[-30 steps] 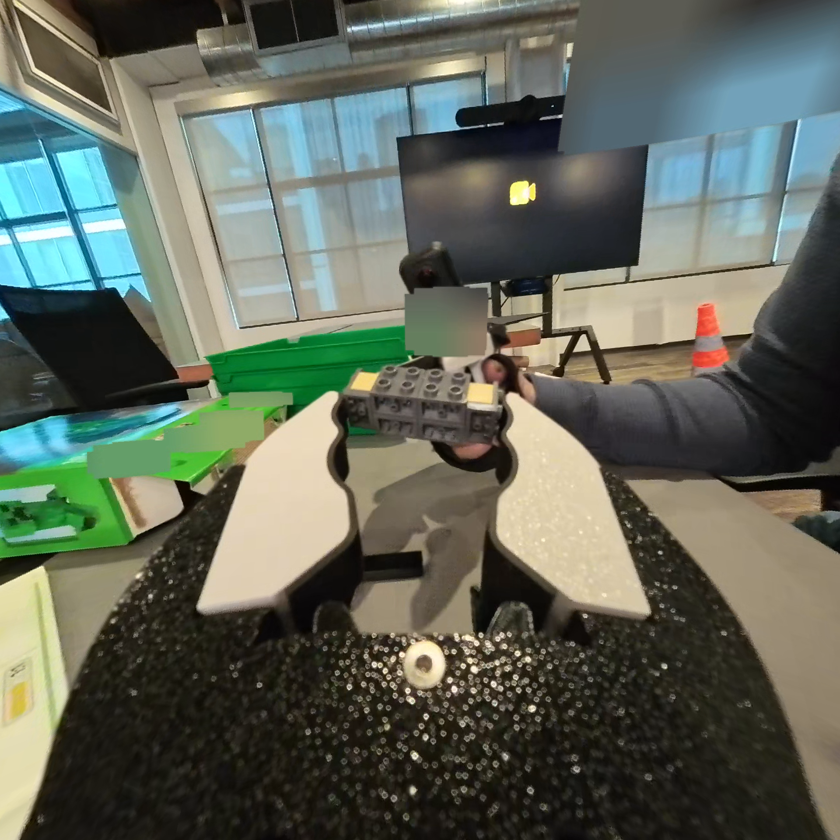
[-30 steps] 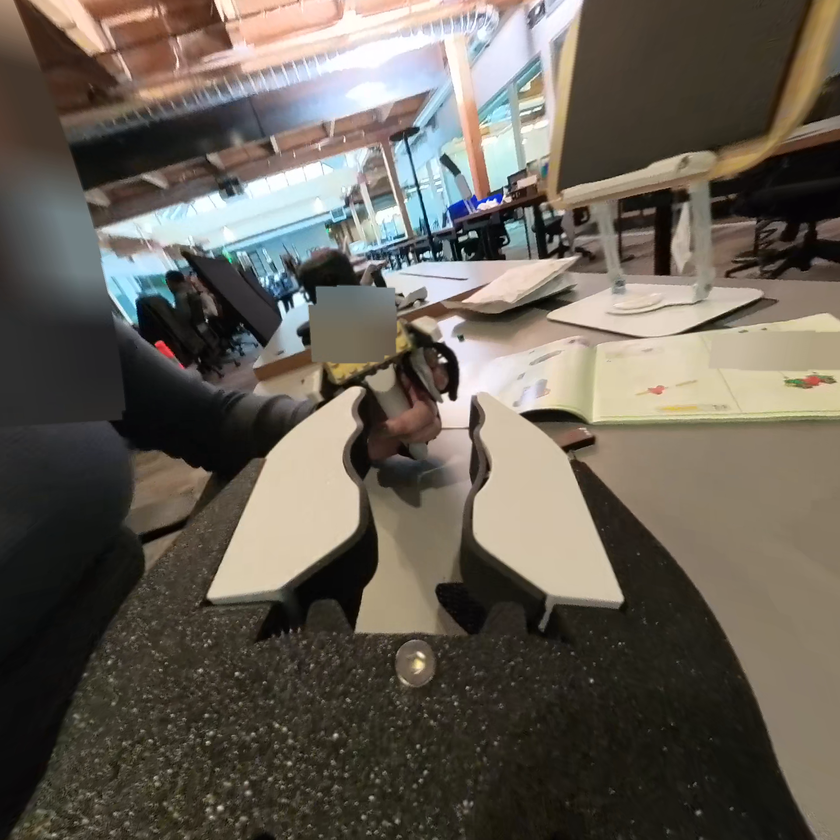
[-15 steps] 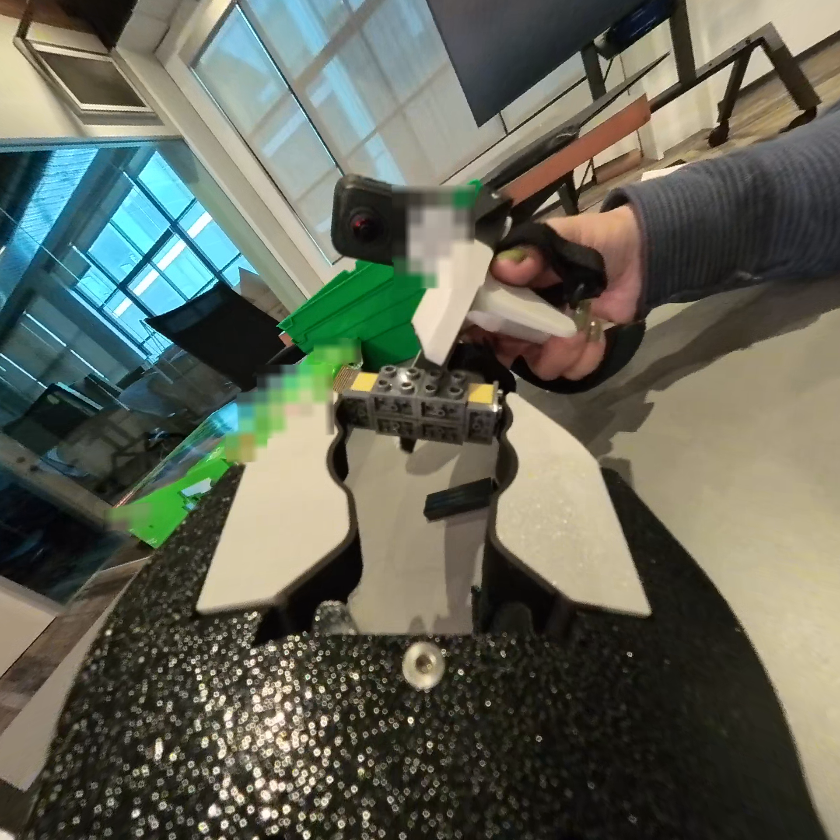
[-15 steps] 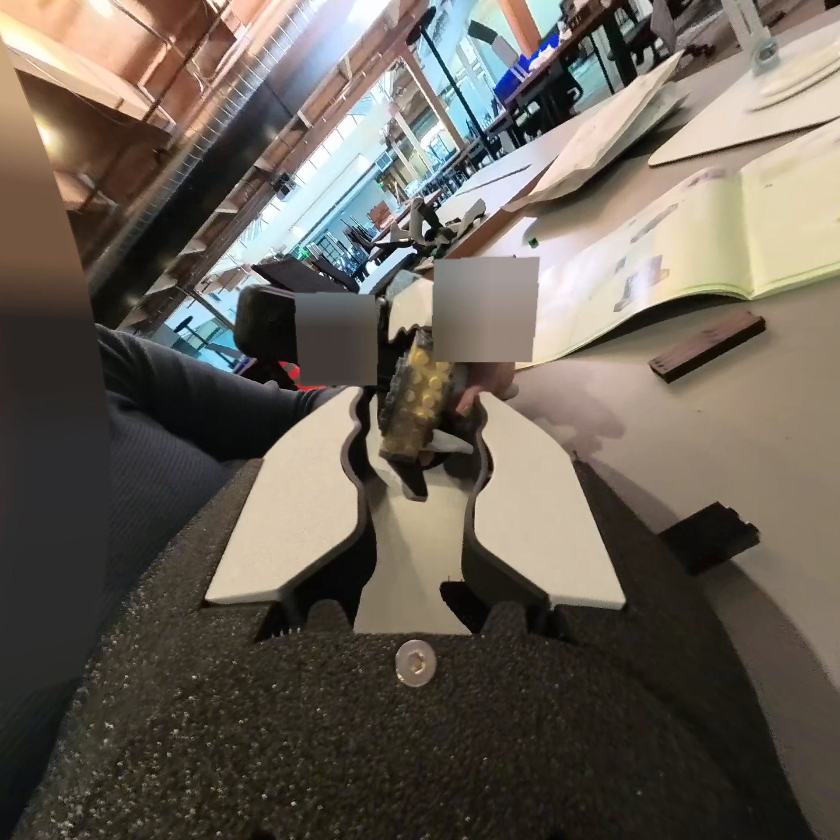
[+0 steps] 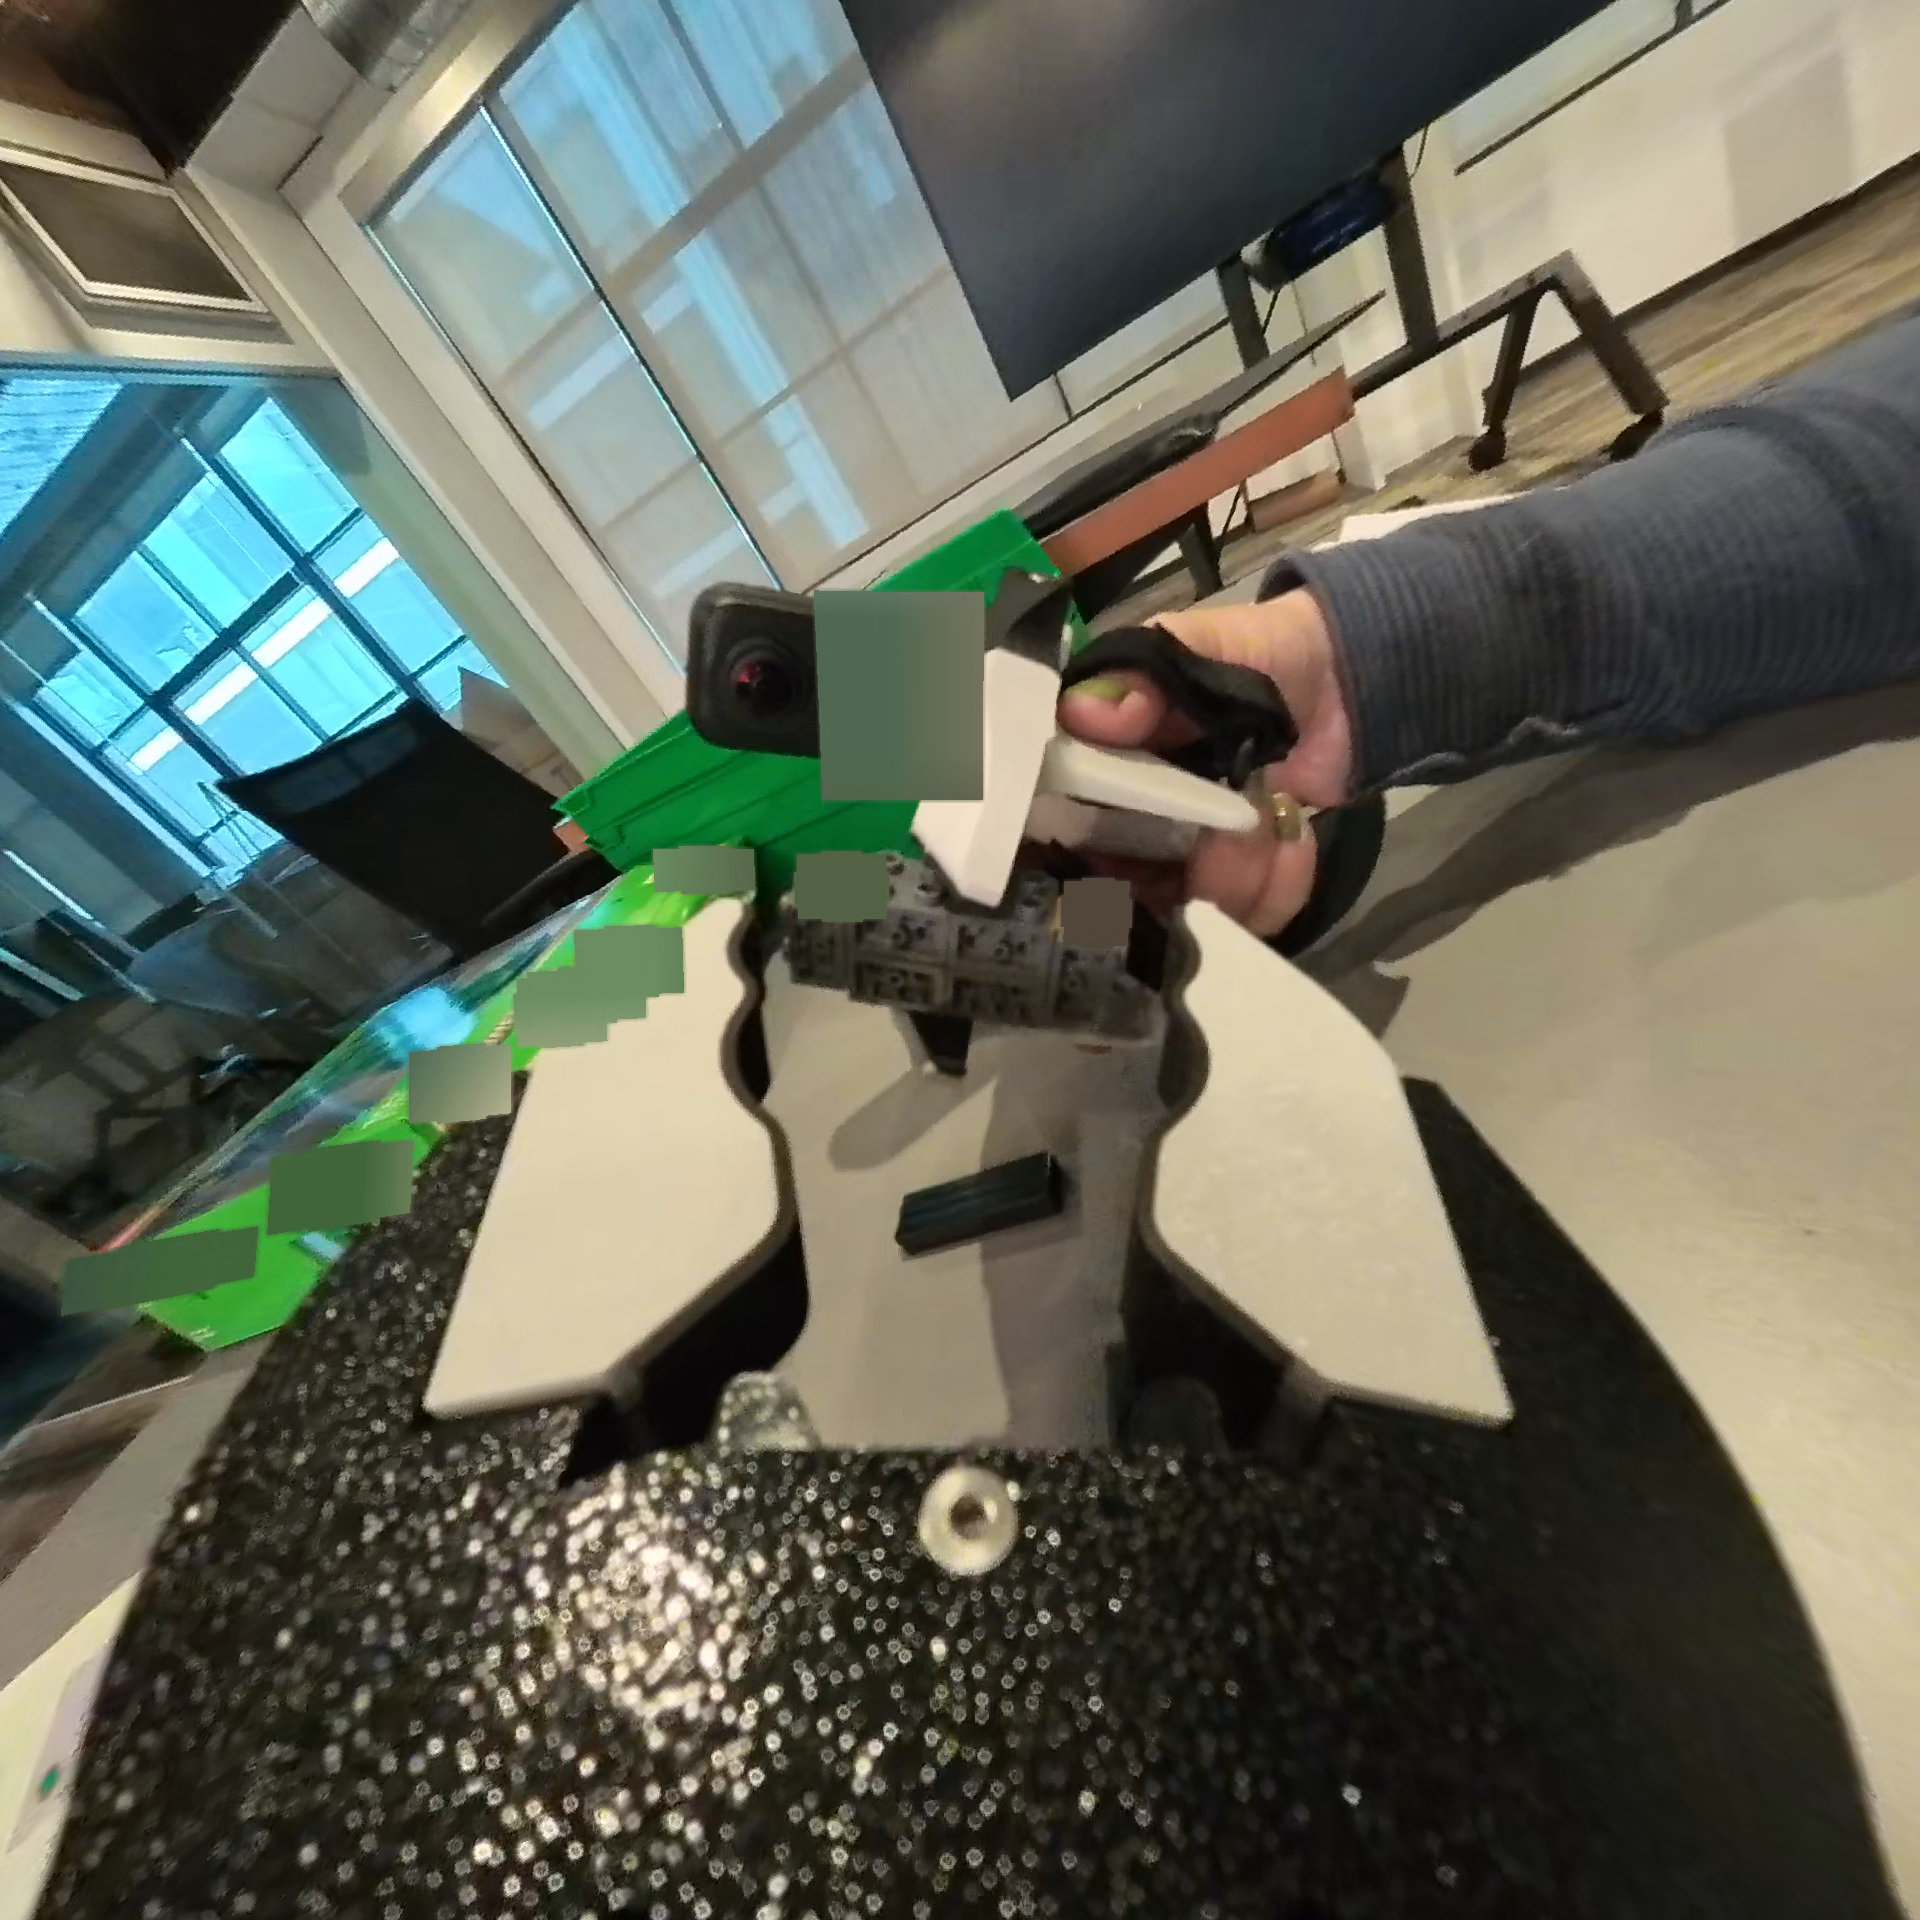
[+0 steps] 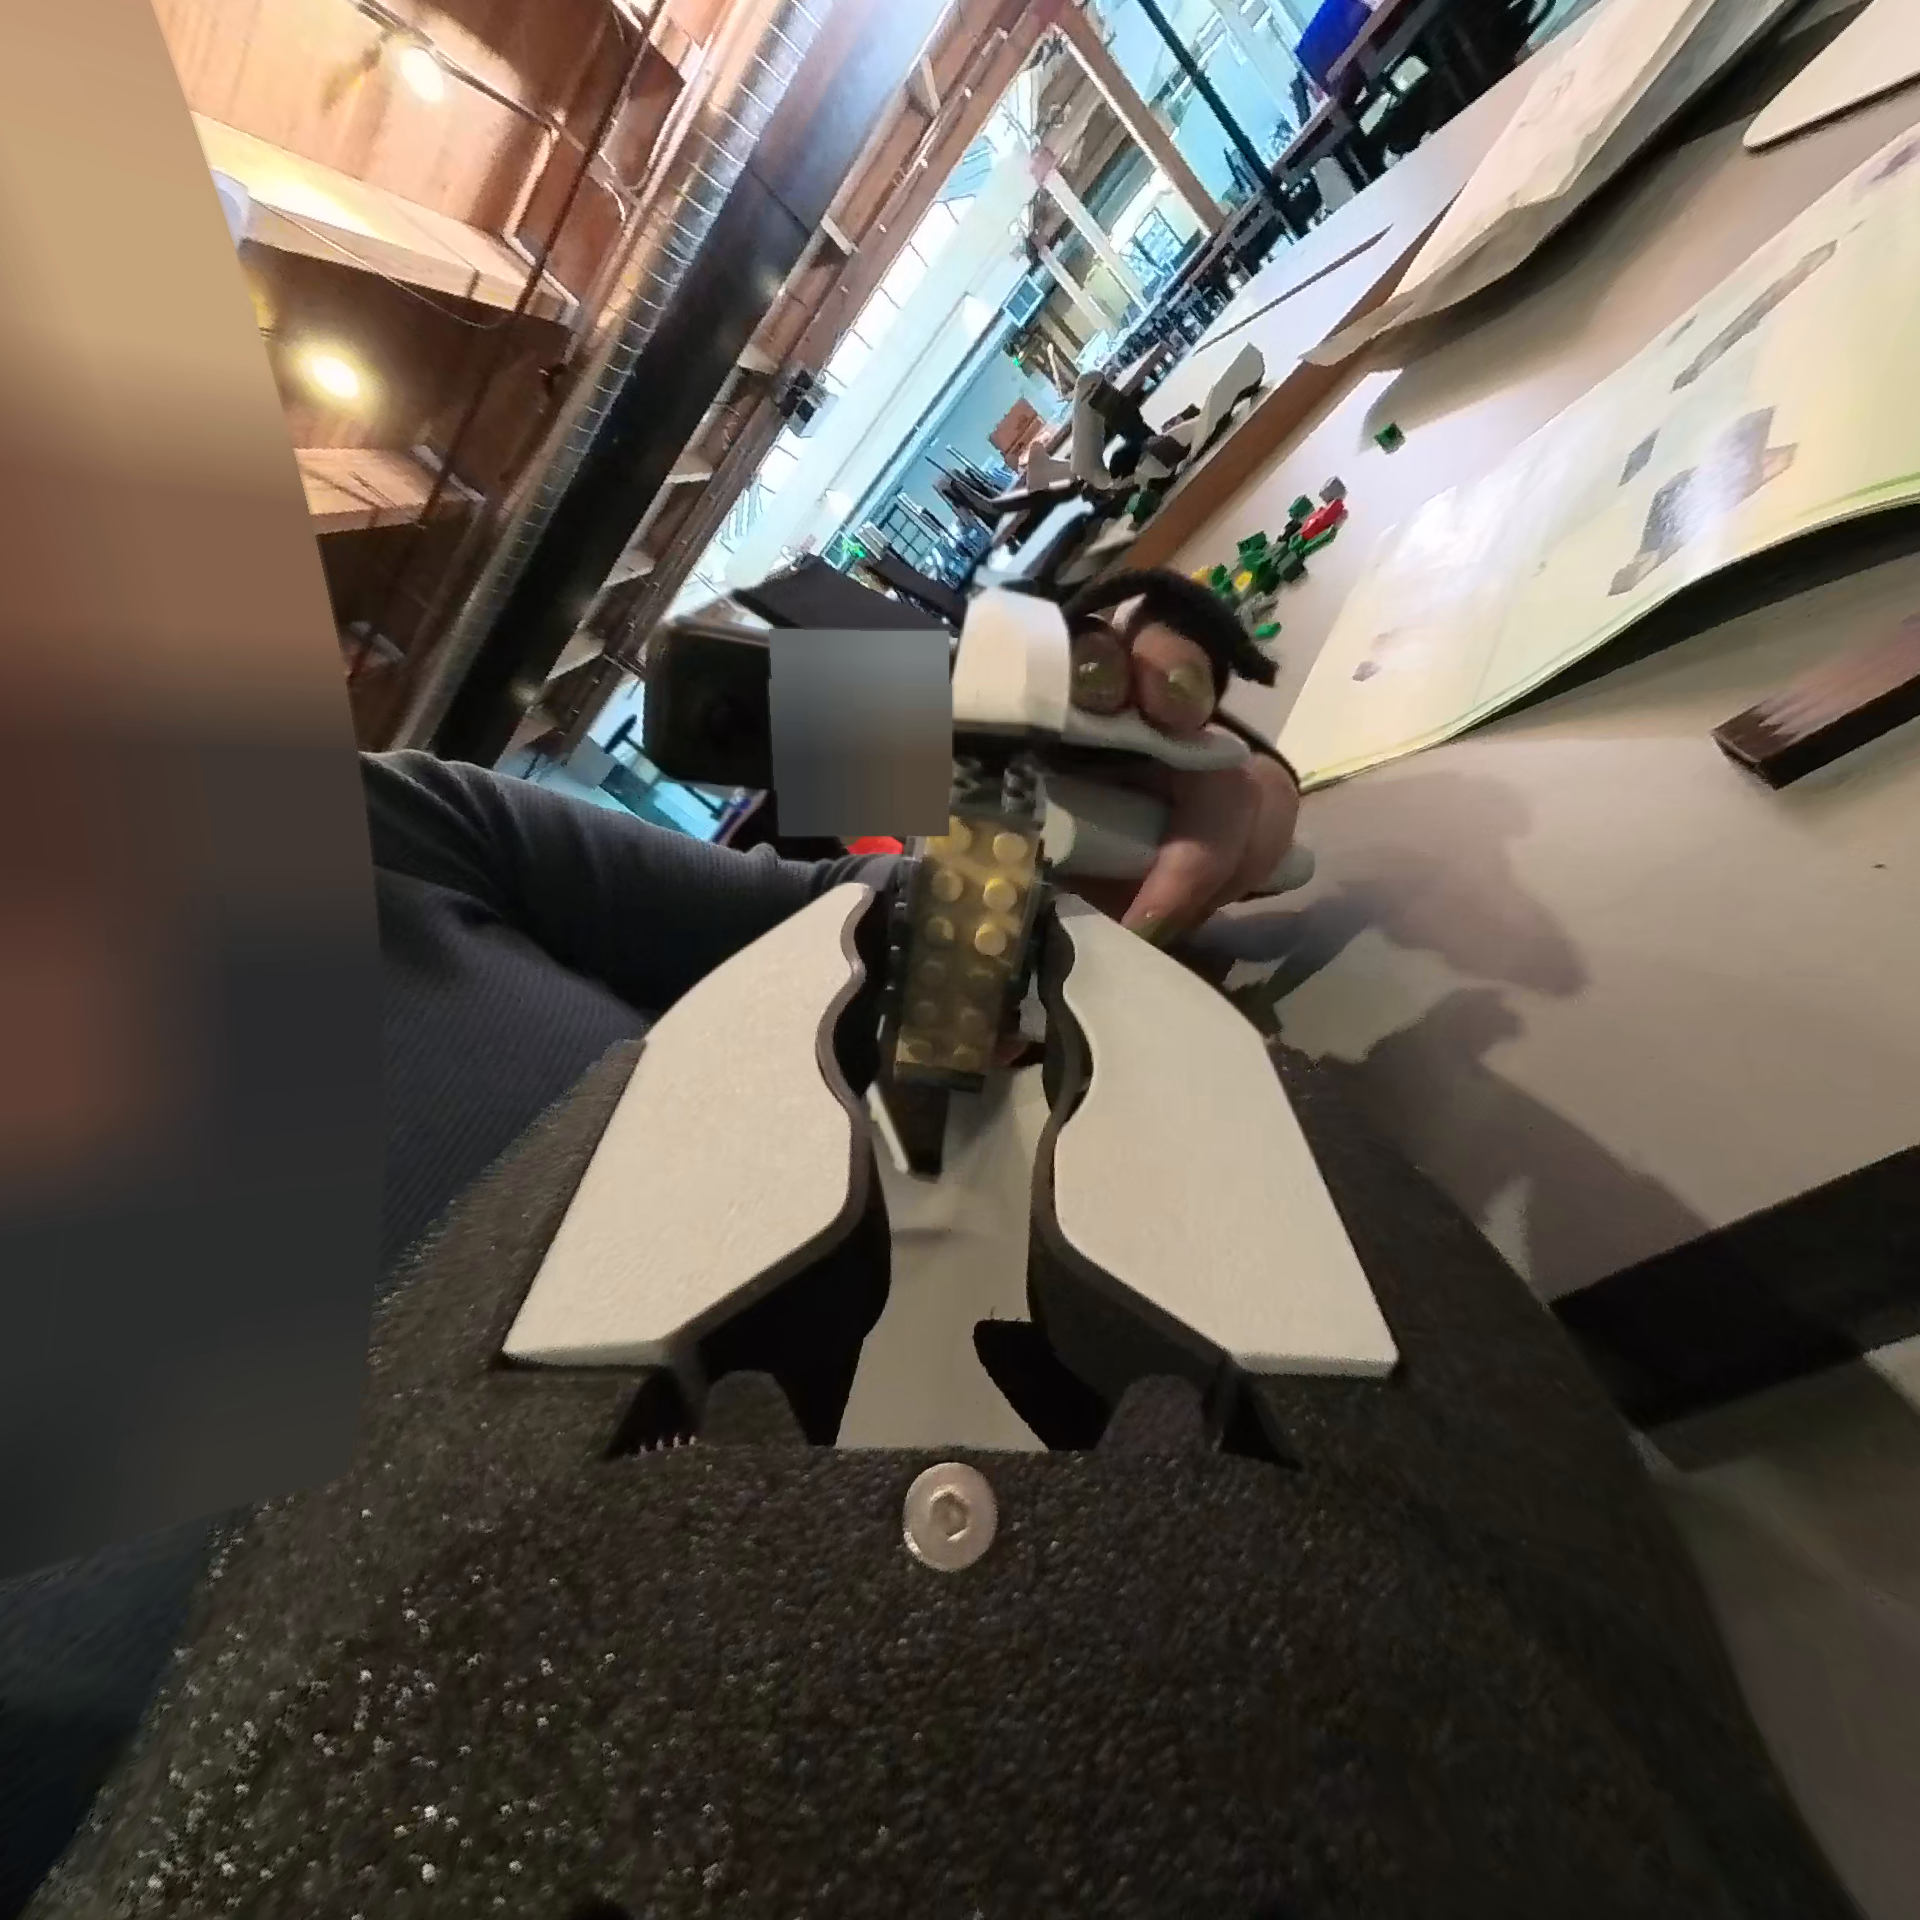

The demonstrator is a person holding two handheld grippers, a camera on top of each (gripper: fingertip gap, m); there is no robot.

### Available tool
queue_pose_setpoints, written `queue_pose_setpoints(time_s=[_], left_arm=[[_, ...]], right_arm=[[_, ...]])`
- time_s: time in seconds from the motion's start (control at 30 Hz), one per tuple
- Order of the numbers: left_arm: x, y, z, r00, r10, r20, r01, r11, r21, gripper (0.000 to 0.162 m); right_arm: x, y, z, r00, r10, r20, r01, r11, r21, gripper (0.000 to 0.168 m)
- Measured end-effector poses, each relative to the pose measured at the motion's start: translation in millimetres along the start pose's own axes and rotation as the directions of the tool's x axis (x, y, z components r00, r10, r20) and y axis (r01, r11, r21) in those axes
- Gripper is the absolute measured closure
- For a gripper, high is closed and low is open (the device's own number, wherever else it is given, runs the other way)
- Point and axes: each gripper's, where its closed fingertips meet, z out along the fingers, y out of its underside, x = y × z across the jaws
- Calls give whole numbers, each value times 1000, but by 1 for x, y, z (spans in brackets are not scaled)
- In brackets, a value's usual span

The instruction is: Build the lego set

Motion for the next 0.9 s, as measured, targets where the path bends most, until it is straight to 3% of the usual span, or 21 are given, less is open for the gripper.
queue_pose_setpoints(time_s=[0.07, 0.3, 0.5, 0.67, 0.9], left_arm=[[2, -1, 0, 1000, -7, -13, 7, 1000, 7, 87], [-1, -3, -3, 1000, -2, 0, 2, 1000, 12, 100], [-4, -5, -3, 1000, -20, 15, 19, 1000, 19, 99], [-6, -3, -2, 998, 19, 53, -18, 1000, -2, 94], [-9, -5, -4, 995, 59, 83, -59, 998, -4, 102]], right_arm=[[0, -2, -3, 1000, 10, 7, -10, 1000, 10, 142], [-1, -2, -7, 999, 35, 23, -35, 999, 10, 142], [-1, -4, -7, 999, 38, 33, -40, 999, 34, 143], [0, -8, -7, 998, 53, 42, -55, 997, 62, 143], [-1, -8, -7, 995, 78, 62, -82, 994, 70, 143]])
